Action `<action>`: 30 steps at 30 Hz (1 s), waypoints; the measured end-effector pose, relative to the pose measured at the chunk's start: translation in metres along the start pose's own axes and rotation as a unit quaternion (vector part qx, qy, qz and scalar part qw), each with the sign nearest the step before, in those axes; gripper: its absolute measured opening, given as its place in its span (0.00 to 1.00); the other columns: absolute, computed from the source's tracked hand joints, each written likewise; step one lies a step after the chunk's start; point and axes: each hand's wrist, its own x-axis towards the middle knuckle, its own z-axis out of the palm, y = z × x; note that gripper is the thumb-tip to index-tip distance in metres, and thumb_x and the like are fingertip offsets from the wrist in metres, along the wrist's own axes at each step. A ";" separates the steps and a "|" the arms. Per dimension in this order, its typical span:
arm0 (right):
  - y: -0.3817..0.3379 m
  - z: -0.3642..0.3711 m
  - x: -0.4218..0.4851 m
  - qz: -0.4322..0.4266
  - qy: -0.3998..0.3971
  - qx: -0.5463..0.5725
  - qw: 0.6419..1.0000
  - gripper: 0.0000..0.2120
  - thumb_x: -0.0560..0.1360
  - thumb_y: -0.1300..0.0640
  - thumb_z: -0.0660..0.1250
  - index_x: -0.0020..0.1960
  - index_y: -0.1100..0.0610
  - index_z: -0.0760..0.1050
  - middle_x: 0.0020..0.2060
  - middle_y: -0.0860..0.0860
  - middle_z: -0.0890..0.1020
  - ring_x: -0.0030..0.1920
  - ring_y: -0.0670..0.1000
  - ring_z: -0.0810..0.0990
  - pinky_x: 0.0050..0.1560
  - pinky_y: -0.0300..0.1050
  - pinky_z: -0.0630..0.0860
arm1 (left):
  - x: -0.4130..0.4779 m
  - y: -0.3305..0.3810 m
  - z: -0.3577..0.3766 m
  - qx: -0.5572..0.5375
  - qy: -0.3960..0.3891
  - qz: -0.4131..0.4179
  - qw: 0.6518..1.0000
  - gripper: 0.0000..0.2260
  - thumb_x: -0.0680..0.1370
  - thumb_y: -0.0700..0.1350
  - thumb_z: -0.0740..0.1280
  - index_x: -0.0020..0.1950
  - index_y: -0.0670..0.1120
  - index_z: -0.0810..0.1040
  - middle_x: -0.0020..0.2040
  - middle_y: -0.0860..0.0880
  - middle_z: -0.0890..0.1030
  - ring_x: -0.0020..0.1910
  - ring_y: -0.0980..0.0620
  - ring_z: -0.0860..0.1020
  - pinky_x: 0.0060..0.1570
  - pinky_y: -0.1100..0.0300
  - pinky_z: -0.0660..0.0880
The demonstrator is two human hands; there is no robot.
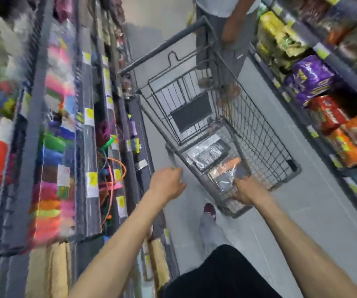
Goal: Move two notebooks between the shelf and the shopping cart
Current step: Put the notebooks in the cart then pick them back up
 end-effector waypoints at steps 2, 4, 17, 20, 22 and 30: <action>0.002 -0.003 0.022 0.013 -0.005 0.017 1.000 0.18 0.78 0.47 0.69 0.64 0.55 0.76 0.65 0.59 0.78 0.65 0.61 0.77 0.68 0.60 0.72 | 0.035 -0.004 -0.012 0.016 0.005 0.021 1.000 0.22 0.81 0.55 0.61 0.71 0.46 0.70 0.65 0.42 0.77 0.65 0.39 0.74 0.57 0.49 0.73; 0.005 -0.004 0.040 0.042 -0.020 0.038 0.998 0.16 0.78 0.50 0.70 0.63 0.55 0.76 0.67 0.61 0.76 0.66 0.62 0.76 0.70 0.62 0.70 | 0.065 -0.004 -0.020 0.027 -0.009 0.044 0.999 0.21 0.81 0.55 0.61 0.71 0.46 0.69 0.64 0.41 0.76 0.64 0.38 0.75 0.56 0.48 0.74; 0.017 -0.002 0.109 0.156 -0.060 0.190 0.968 0.29 0.77 0.48 0.69 0.75 0.53 0.65 0.76 0.64 0.63 0.76 0.67 0.62 0.72 0.64 0.67 | 0.231 0.014 -0.027 0.094 -0.086 0.162 0.978 0.17 0.81 0.50 0.61 0.67 0.44 0.72 0.59 0.40 0.79 0.60 0.38 0.77 0.61 0.40 0.75; 0.016 0.017 0.131 0.194 -0.074 0.242 0.948 0.25 0.78 0.50 0.69 0.72 0.54 0.69 0.70 0.63 0.71 0.65 0.63 0.76 0.62 0.58 0.77 | 0.275 0.013 -0.009 0.077 -0.114 0.173 0.975 0.18 0.81 0.49 0.62 0.69 0.44 0.71 0.59 0.40 0.80 0.60 0.38 0.78 0.59 0.41 0.76; 0.019 0.030 0.148 0.218 -0.083 0.293 0.927 0.21 0.79 0.52 0.68 0.69 0.56 0.72 0.62 0.59 0.77 0.55 0.58 0.80 0.55 0.53 0.79 | 0.301 0.010 0.007 0.040 -0.131 0.178 0.975 0.18 0.81 0.49 0.62 0.69 0.43 0.71 0.60 0.39 0.80 0.60 0.37 0.78 0.59 0.41 0.76; 0.027 0.085 0.211 0.310 -0.060 0.422 0.850 0.20 0.79 0.55 0.66 0.70 0.59 0.72 0.60 0.61 0.79 0.59 0.61 0.80 0.61 0.53 0.77 | 0.383 0.004 0.067 0.040 -0.176 0.138 0.974 0.18 0.79 0.38 0.64 0.69 0.41 0.70 0.57 0.37 0.81 0.57 0.36 0.79 0.53 0.48 0.75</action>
